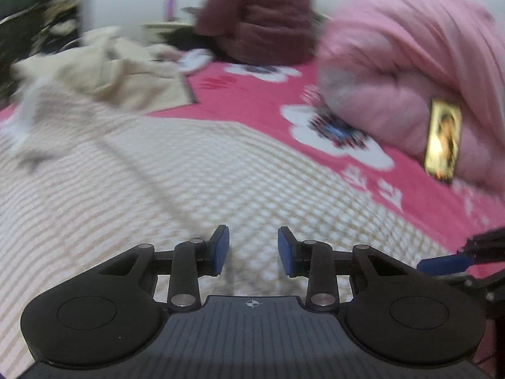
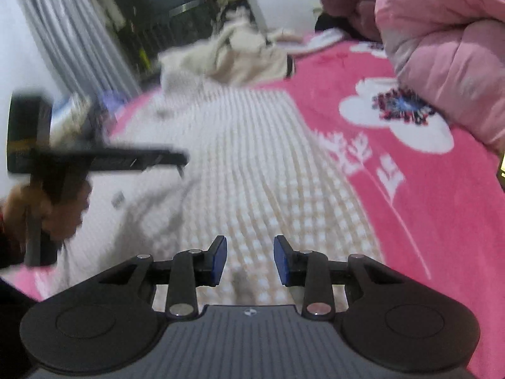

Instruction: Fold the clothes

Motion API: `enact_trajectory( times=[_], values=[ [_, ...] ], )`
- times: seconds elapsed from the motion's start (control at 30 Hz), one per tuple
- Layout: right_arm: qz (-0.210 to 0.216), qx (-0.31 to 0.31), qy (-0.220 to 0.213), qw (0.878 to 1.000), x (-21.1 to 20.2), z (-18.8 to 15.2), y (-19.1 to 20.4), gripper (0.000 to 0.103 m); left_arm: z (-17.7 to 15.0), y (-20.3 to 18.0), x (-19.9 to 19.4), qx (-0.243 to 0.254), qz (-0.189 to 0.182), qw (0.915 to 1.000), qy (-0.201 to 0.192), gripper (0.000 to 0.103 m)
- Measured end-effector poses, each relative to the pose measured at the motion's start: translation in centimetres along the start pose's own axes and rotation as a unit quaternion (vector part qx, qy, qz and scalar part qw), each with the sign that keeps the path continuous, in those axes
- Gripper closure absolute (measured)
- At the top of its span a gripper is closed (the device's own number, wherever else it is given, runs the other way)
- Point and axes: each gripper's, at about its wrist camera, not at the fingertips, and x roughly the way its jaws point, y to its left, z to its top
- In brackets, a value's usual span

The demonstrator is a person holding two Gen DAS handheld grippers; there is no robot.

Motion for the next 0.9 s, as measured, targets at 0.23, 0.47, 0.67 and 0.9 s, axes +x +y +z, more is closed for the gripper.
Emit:
enact_trajectory(
  times=[0.23,0.47,0.67,0.9],
  values=[
    [0.092,-0.007,-0.013,0.996,0.8,4.0,3.9,0.064,-2.6,8.8,-10.6,-0.168,0.097,0.9806,-0.028,0.056],
    [0.200,-0.035,0.028,0.979,5.9,6.4,12.0,0.064,-12.8,22.6,-22.8,-0.454,0.264,0.8461,-0.089,0.049],
    [0.242,-0.030,0.063,0.968,10.3,6.5,16.5,0.064,-22.3,33.2,-31.8,-0.648,0.347,0.6616,-0.149,0.046],
    [0.244,0.015,0.101,0.964,12.8,5.9,16.7,0.064,-30.8,40.4,-32.8,-0.773,0.292,0.5291,-0.194,0.045]
  ],
)
